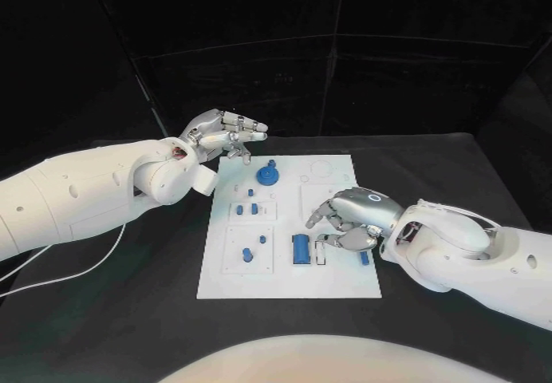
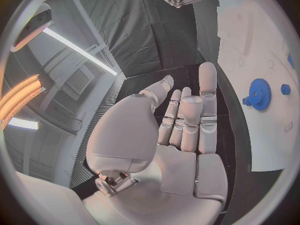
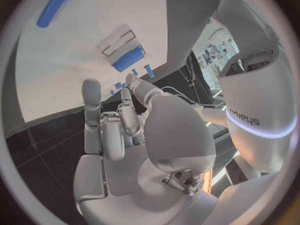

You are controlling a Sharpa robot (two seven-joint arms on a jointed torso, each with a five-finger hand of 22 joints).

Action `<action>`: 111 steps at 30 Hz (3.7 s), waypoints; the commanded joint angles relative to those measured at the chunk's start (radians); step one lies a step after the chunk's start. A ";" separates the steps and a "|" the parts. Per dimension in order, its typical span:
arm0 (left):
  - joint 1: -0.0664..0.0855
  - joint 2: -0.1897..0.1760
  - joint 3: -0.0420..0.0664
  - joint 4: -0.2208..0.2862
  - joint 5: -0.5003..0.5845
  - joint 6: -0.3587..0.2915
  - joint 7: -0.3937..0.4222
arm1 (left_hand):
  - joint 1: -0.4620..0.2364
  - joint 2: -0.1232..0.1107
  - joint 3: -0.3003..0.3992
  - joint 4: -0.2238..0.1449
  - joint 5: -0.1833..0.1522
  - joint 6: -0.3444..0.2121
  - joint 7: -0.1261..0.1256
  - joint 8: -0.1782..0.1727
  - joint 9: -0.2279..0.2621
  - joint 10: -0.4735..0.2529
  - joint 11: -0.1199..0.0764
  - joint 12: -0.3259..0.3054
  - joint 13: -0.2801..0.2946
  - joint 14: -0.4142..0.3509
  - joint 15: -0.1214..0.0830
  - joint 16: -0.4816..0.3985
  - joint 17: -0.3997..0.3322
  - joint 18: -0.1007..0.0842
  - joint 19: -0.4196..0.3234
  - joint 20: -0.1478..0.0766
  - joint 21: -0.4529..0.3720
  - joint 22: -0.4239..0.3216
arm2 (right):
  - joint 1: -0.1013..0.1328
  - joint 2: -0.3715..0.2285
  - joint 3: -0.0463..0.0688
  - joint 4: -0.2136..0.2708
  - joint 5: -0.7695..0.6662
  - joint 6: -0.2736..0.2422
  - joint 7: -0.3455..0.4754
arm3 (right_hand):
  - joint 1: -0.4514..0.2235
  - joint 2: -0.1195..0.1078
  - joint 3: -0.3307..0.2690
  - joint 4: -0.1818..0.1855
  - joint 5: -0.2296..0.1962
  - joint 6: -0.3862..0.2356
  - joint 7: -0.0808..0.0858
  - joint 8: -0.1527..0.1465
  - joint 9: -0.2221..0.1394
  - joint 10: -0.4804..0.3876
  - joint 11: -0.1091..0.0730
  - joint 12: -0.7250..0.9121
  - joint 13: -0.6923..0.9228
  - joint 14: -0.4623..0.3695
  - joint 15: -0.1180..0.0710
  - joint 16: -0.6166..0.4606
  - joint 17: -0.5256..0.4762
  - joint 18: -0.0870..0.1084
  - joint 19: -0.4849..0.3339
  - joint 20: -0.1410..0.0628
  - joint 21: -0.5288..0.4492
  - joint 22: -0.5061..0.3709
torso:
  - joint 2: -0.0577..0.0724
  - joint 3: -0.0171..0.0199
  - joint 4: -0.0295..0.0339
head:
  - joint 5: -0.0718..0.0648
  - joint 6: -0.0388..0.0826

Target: Assemble the parts on the task board

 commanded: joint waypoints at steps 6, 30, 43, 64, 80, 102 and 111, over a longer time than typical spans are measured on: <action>0.001 -0.004 -0.002 0.002 0.003 0.002 0.008 | 0.001 0.011 -0.006 -0.002 -0.004 -0.006 0.001 0.007 0.001 -0.009 -0.002 0.007 0.002 -0.005 0.003 0.006 -0.002 0.013 0.001 0.005 -0.004 -0.001 | 0.009 -0.126 0.001 0.052 0.248 -0.069 -0.247 | -0.121 -0.056 -0.177 0.129 0.086 0.058 -0.025 0.029 0.009 0.071 -0.019 0.066 0.084 0.084 -0.010 0.010 0.172 -0.010 0.058 0.003 -0.011 0.014 | -0.003 -0.0028 -0.0030 | -0.028 0.010; 0.001 -0.019 -0.006 0.017 0.003 -0.002 0.010 | 0.002 0.012 -0.006 -0.002 -0.004 -0.006 0.001 0.008 0.001 -0.009 -0.002 0.008 0.002 -0.006 0.003 0.005 -0.005 0.013 0.001 0.005 -0.004 -0.002 | -0.035 -0.149 -0.002 0.053 0.133 0.008 -0.514 | -0.025 -0.023 -0.568 0.426 0.132 0.090 -0.055 0.095 0.067 0.096 -0.045 0.078 0.116 0.089 -0.033 0.018 0.191 -0.017 0.117 -0.021 -0.043 0.013 | -0.007 -0.0040 -0.0115 | -0.077 0.010; 0.001 -0.020 -0.006 0.017 0.003 -0.001 0.010 | 0.003 0.013 -0.006 -0.002 -0.004 -0.005 0.001 0.010 0.001 -0.009 -0.002 0.010 0.002 -0.006 0.003 0.006 -0.004 0.013 0.001 0.005 -0.004 -0.002 | -0.054 -0.129 -0.002 0.050 0.129 0.030 -0.492 | 0.013 -0.001 -0.574 0.421 0.181 0.096 -0.060 0.110 0.088 0.117 -0.049 0.102 0.152 0.096 -0.037 0.035 0.223 -0.025 0.139 -0.024 -0.017 0.061 | -0.007 -0.0037 -0.0113 | -0.078 0.006; 0.001 -0.020 -0.006 0.015 0.003 0.002 0.007 | 0.003 0.013 -0.007 -0.002 -0.004 -0.006 0.001 0.010 0.001 -0.009 -0.002 0.011 0.002 -0.006 0.003 0.007 -0.003 0.013 0.001 0.005 -0.004 -0.002 | -0.067 -0.103 -0.003 0.026 0.096 0.103 -0.500 | 0.060 0.014 -0.583 0.409 0.230 0.109 -0.067 0.132 0.115 0.135 -0.056 0.124 0.184 0.098 -0.042 0.041 0.235 -0.029 0.149 -0.029 0.000 0.088 | -0.008 -0.0040 -0.0105 | -0.076 0.008; 0.001 -0.022 -0.006 0.015 0.003 0.005 0.005 | 0.003 0.013 -0.007 -0.002 -0.004 -0.006 0.001 0.010 0.001 -0.010 -0.002 0.011 0.002 -0.006 0.003 0.006 -0.004 0.013 0.001 0.005 -0.004 -0.002 | -0.074 -0.075 -0.003 0.021 0.015 0.163 -0.502 | 0.167 0.026 -0.576 0.340 0.218 0.099 -0.069 0.143 0.140 0.132 -0.058 0.123 0.186 0.098 -0.044 0.041 0.235 -0.030 0.146 -0.031 0.002 0.095 | -0.007 -0.0039 -0.0117 | -0.071 0.008; 0.001 -0.022 -0.006 0.015 0.003 0.006 0.004 | 0.002 0.013 -0.008 -0.002 -0.004 -0.006 0.002 0.011 0.001 -0.011 -0.002 0.012 0.002 -0.006 0.003 0.007 -0.004 0.013 0.001 0.005 -0.005 -0.002 | -0.075 -0.065 -0.003 0.040 -0.030 0.096 -0.513 | 0.210 0.045 -0.477 0.320 0.485 0.089 -0.069 0.130 0.156 0.119 -0.059 0.104 0.173 0.098 -0.045 0.040 0.233 -0.030 0.142 -0.033 0.005 0.101 | -0.009 -0.0041 -0.0103 | -0.068 0.006; 0.000 -0.021 -0.007 0.015 0.003 0.007 0.004 | 0.002 0.013 -0.008 -0.002 -0.004 -0.006 0.002 0.011 0.001 -0.011 -0.002 0.012 0.002 -0.006 0.003 0.007 -0.004 0.013 0.001 0.005 -0.005 -0.002 | -0.075 -0.069 -0.002 0.064 0.022 -0.018 -0.520 | 0.189 0.031 -0.448 0.343 0.509 0.091 -0.071 0.128 0.161 0.120 -0.061 0.103 0.173 0.099 -0.047 0.043 0.239 -0.031 0.146 -0.035 0.010 0.108 | -0.006 -0.0045 -0.0101 | -0.064 0.008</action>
